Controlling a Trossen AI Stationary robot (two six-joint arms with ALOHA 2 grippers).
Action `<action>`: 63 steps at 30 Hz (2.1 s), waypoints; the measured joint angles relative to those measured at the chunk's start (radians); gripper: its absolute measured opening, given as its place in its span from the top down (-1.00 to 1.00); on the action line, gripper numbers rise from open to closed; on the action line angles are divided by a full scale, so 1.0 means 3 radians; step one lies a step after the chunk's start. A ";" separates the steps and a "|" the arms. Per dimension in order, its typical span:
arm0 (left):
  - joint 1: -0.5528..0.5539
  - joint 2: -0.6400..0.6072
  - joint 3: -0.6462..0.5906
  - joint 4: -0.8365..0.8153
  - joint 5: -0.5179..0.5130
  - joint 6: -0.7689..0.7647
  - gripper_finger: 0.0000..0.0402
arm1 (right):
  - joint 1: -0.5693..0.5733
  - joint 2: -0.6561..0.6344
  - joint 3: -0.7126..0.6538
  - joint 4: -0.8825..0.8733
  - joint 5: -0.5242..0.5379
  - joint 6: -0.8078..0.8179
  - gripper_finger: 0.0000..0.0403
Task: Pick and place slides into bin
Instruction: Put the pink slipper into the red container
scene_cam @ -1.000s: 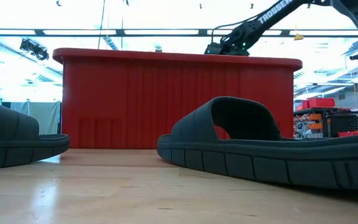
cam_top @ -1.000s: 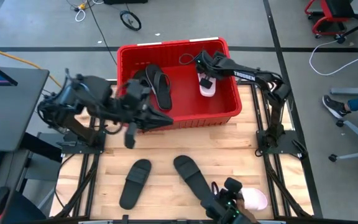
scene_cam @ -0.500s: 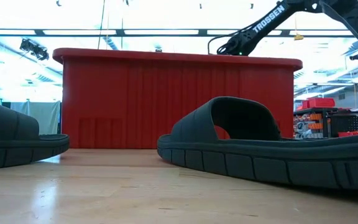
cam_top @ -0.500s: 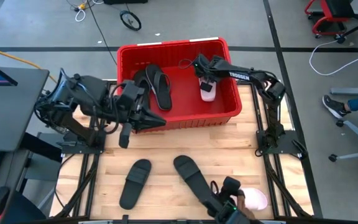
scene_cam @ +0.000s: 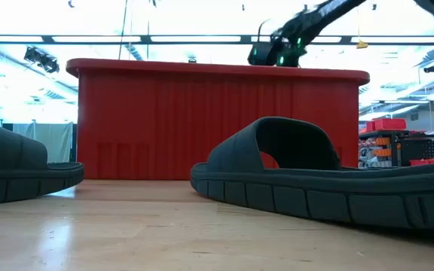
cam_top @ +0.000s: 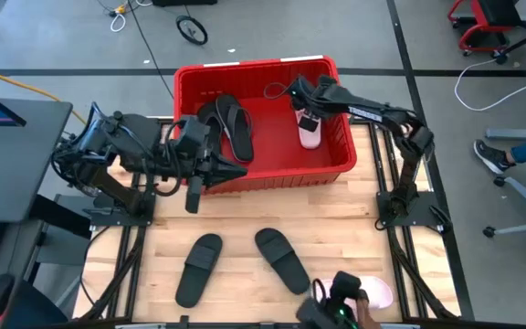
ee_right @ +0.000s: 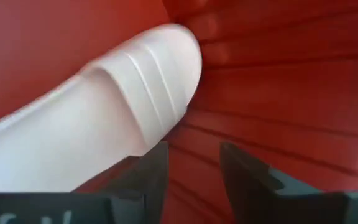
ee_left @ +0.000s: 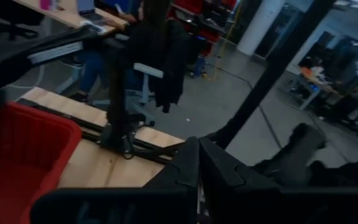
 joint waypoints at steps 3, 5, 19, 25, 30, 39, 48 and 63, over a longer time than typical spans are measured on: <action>0.0001 0.0040 -0.0001 0.0011 -0.0030 0.0000 0.94 | 0.0133 -0.0395 0.0000 -0.0093 -0.0057 -0.0016 0.26; 0.0004 0.0072 -0.0001 0.0001 -0.0072 -0.0002 0.96 | 0.0241 -0.0718 0.0003 -0.0309 -0.0145 0.0022 0.27; 0.0003 0.0700 -0.0001 0.0019 -0.0210 -0.0711 0.84 | 0.1463 -0.3187 0.0004 -0.2172 -0.3157 0.2779 0.29; 0.0003 0.1099 -0.0001 0.0026 0.0183 -0.1275 0.85 | 0.1892 -0.3779 -0.0176 -0.2281 -0.3050 0.4184 0.29; 0.0000 0.1374 -0.0001 0.0122 0.0300 -0.1296 0.86 | 0.1909 -0.3893 -0.0688 -0.1836 -0.2972 0.3937 0.32; -0.0042 0.1914 0.0001 0.0823 0.0797 -0.1470 0.78 | 0.1950 -0.3509 -0.1372 -0.0546 -0.3278 0.3766 0.38; -0.0294 0.2629 0.0001 0.1603 0.1177 -0.1605 0.48 | 0.2179 -0.3252 -0.1366 -0.0262 -0.3336 0.3883 0.38; -0.0399 0.2733 -0.0001 0.1730 0.1633 -0.1494 0.22 | 0.4380 -0.2698 -0.1366 -0.0857 -0.2729 0.6365 0.38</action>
